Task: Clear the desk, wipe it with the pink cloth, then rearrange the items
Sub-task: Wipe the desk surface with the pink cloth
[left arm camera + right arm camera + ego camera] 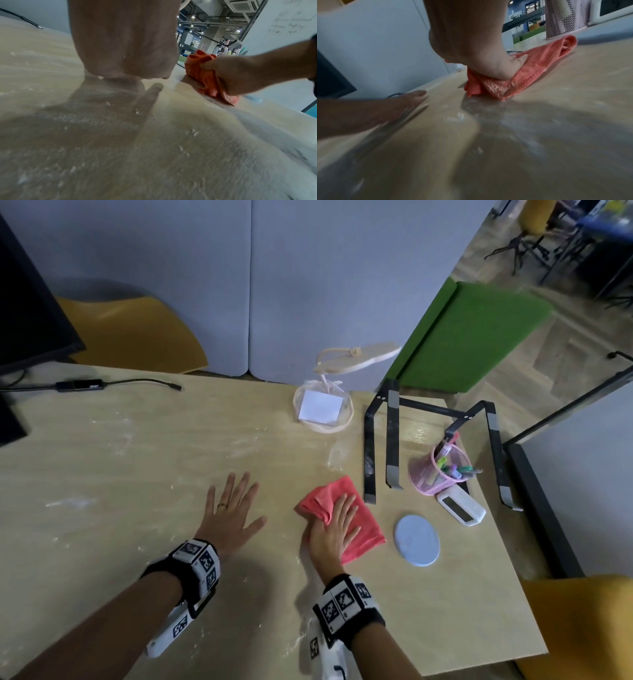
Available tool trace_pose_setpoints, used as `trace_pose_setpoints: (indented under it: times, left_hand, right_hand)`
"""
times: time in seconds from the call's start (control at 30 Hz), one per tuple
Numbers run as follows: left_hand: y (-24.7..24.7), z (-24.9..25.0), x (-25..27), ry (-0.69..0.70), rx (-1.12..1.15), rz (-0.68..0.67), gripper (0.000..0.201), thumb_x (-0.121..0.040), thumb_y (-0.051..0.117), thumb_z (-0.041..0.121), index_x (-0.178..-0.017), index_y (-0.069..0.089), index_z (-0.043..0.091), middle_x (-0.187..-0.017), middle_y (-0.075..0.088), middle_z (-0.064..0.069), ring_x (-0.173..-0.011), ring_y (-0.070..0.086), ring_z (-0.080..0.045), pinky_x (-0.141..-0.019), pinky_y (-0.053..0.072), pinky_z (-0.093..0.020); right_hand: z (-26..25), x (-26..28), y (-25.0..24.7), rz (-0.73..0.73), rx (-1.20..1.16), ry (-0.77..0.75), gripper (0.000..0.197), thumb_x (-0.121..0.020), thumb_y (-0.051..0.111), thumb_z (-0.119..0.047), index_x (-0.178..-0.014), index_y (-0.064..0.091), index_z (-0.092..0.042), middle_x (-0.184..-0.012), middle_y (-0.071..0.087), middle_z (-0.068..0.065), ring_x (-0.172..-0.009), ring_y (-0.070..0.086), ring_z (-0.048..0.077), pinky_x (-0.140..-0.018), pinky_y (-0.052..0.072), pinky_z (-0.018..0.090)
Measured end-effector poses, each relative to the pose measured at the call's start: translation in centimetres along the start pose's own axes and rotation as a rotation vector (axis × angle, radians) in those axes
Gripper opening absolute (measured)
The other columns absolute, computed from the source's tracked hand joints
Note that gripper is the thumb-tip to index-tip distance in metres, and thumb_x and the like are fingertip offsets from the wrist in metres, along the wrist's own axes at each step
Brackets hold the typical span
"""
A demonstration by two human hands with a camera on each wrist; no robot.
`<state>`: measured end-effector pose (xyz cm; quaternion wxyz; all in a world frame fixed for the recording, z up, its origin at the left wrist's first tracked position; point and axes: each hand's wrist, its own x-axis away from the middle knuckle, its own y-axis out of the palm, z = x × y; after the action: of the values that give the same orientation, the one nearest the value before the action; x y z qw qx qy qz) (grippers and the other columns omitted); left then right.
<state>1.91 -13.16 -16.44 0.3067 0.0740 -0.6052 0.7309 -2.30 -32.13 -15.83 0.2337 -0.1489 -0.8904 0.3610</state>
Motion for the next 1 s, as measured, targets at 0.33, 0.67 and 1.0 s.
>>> trace_pose_setpoints:
  times: [0.33, 0.67, 1.0]
  left_hand:
    - [-0.4, 0.2, -0.5, -0.001, 0.102, -0.032, 0.1, -0.05, -0.038, 0.077, -0.136, -0.035, 0.025, -0.139, -0.051, 0.007, -0.123, -0.051, -0.007, -0.11, -0.022, -0.046]
    - [-1.2, 0.0, -0.5, 0.049, 0.144, -0.088, 0.085, -0.06, -0.025, 0.074, -0.131, -0.041, 0.031, -0.133, -0.056, 0.014, -0.119, -0.054, -0.006, -0.087, -0.043, -0.029]
    - [-0.8, -0.1, -0.7, 0.043, 0.161, -0.063, 0.083, -0.068, -0.017, 0.071, -0.138, -0.033, 0.03, -0.138, -0.052, 0.012, -0.123, -0.051, -0.008, -0.1, -0.034, -0.037]
  right_hand:
    - [-5.1, -6.5, 0.7, 0.053, -0.113, 0.119, 0.078, -0.093, 0.024, -0.056, -0.147, -0.009, -0.01, -0.154, -0.024, 0.009, -0.142, -0.025, 0.02, -0.115, -0.02, 0.033]
    - [-6.9, -14.1, -1.0, 0.01, 0.095, 0.099, 0.061, -0.1, 0.02, -0.032, -0.146, -0.015, -0.01, -0.156, -0.017, 0.007, -0.143, -0.018, 0.027, -0.114, -0.014, 0.046]
    - [-6.3, -12.9, 0.4, -0.09, 0.359, -0.092, 0.058, -0.101, 0.017, -0.033, -0.147, -0.015, -0.015, -0.156, -0.018, 0.006, -0.143, -0.017, 0.03, -0.115, -0.012, 0.051]
